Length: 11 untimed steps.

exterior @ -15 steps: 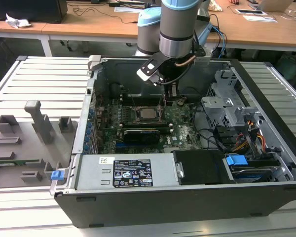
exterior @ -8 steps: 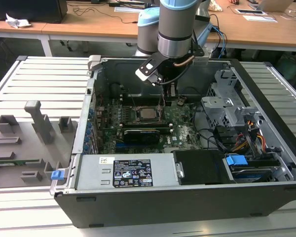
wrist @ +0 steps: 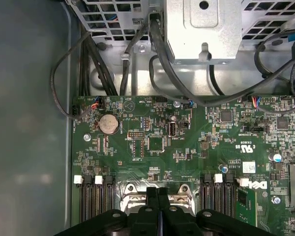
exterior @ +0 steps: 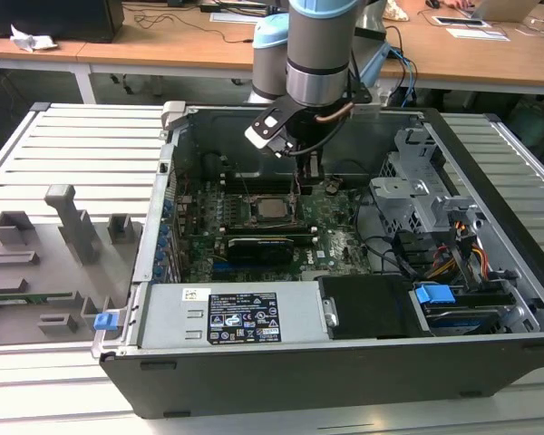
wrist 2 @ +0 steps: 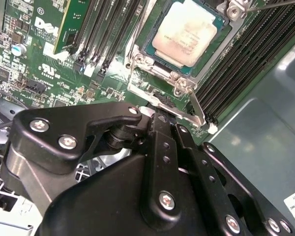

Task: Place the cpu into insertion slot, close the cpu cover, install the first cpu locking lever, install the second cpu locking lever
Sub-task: 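Close the cpu cover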

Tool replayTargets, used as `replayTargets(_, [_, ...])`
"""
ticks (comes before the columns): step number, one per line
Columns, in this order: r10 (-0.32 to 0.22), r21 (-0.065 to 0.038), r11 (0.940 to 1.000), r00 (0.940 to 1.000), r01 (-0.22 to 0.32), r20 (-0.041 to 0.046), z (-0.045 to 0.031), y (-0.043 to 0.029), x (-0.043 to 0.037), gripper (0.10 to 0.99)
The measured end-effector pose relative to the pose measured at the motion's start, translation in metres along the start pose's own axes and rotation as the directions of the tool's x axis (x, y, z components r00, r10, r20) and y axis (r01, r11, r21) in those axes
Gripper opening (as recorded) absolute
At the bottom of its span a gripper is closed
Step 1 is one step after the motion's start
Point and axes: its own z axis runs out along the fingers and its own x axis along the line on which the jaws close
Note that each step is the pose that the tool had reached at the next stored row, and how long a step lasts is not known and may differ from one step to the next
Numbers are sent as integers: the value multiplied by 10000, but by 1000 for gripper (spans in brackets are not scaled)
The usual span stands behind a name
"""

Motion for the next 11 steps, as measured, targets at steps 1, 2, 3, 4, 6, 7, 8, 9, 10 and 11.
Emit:
replayTargets(1, [0, 0, 10000, 10000, 0, 0, -1, -16, 0, 106])
replayTargets(2, [1, 0, 10000, 10000, -1, 1, -2, -31, 0, 106])
replayTargets(3, [1, 1, 10000, 10000, -1, 1, -3, -44, -1, 106])
replayTargets(4, [1, 1, 10000, 10000, -1, 2, -5, -68, -1, 106])
replayTargets(6, [0, 0, 10000, 10000, 0, 1, -7, -102, -1, 106])
replayTargets(7, [0, 0, 10000, 10000, 0, 0, -7, -125, -1, 106])
replayTargets(8, [1, 0, 10000, 10000, -1, 0, -7, -140, -2, 106])
replayTargets(9, [1, 0, 10000, 10000, -1, 1, -7, -152, -2, 106])
replayTargets(10, [1, 1, 10000, 10000, -1, 1, -6, -162, -3, 106])
replayTargets(11, [1, 0, 10000, 10000, -1, 1, -3, -172, -3, 106])
